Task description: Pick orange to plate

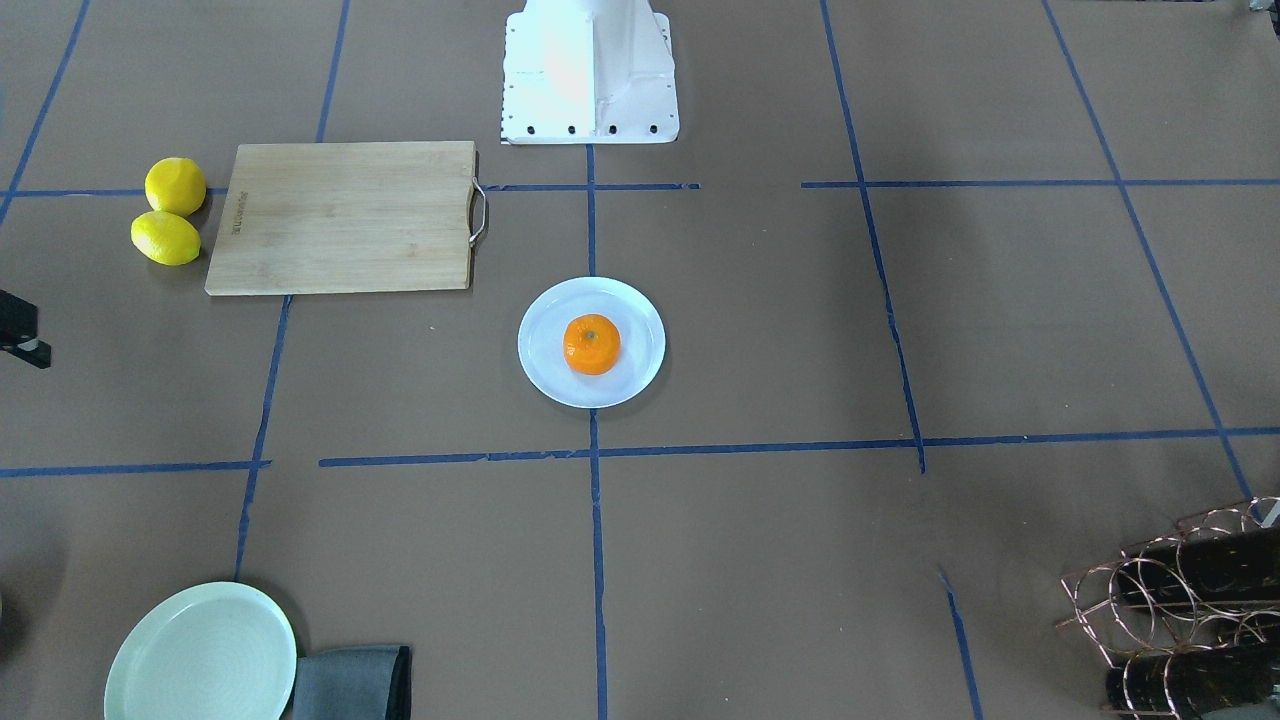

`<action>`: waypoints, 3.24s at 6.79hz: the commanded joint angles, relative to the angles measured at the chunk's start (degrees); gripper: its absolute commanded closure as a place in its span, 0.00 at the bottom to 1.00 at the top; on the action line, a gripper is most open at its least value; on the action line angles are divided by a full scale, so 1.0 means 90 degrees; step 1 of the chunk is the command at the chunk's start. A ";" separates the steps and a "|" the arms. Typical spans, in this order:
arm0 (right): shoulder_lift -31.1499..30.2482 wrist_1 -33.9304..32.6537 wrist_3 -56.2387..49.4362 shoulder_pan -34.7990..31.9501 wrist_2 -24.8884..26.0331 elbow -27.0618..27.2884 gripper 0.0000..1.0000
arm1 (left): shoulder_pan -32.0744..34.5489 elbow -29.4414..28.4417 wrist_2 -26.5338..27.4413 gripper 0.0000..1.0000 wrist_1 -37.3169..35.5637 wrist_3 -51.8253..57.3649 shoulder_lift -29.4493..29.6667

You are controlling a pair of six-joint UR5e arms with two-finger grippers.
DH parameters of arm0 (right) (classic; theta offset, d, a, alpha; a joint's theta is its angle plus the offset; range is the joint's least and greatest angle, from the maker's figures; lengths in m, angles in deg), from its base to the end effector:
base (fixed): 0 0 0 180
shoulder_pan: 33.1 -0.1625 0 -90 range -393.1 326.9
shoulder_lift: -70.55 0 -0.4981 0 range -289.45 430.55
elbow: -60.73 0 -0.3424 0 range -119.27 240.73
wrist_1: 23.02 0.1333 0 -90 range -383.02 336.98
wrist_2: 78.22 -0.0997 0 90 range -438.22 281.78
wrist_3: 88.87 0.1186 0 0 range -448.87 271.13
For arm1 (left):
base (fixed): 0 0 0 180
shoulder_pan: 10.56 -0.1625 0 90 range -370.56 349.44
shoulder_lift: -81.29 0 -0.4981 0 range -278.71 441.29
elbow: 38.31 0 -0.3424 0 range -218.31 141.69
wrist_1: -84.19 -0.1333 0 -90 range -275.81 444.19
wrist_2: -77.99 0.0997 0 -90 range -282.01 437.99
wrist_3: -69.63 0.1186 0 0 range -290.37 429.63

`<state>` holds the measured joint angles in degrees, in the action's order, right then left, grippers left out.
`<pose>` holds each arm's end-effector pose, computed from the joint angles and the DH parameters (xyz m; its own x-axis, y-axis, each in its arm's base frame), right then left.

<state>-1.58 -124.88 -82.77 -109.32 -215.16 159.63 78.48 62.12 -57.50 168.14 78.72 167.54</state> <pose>-0.0918 -0.5703 0.5349 0.6393 -0.2435 0.7294 0.1632 0.9699 0.1808 -0.0419 -0.4089 0.7017 0.6894 0.1773 -0.7024 -0.1273 0.9841 0.1235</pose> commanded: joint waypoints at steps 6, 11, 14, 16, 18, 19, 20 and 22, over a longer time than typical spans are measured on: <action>-0.1289 0.0126 -0.2230 -0.1794 -0.0283 -0.1408 0.00 | 0.0312 -0.0222 -0.0102 0.00 0.0008 0.0025 -0.0003; -0.1967 0.1729 -0.1127 -0.1941 -0.0224 -0.1438 0.00 | 0.0312 -0.0280 -0.0092 0.00 0.0008 0.0025 0.0036; -0.1868 0.1386 -0.1127 -0.1960 -0.0234 -0.1350 0.00 | 0.0312 -0.0290 -0.0102 0.00 0.0008 0.0025 0.0036; -0.1868 0.1386 -0.1108 -0.1960 -0.0244 -0.1350 0.00 | 0.0312 -0.0299 -0.0092 0.00 0.0008 0.0025 0.0045; -0.1858 0.1396 -0.1068 -0.1960 -0.0234 -0.1350 0.00 | 0.0312 -0.0299 -0.0092 0.00 0.0008 0.0025 0.0045; -0.1858 0.1396 -0.1059 -0.1960 -0.0234 -0.1350 0.00 | 0.0312 -0.0299 -0.0092 0.00 0.0008 0.0025 0.0055; -0.1858 0.1405 -0.1059 -0.1960 -0.0234 -0.1350 0.00 | 0.0312 -0.0290 -0.0092 0.00 0.0008 0.0025 0.0055; -0.1858 0.1406 -0.1059 -0.1960 -0.0234 -0.1350 0.00 | 0.0312 -0.0299 -0.0092 0.00 0.0008 0.0025 0.0065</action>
<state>-18.31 -112.24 -92.31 -126.97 -217.27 147.48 81.28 59.48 -58.33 168.22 78.95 168.07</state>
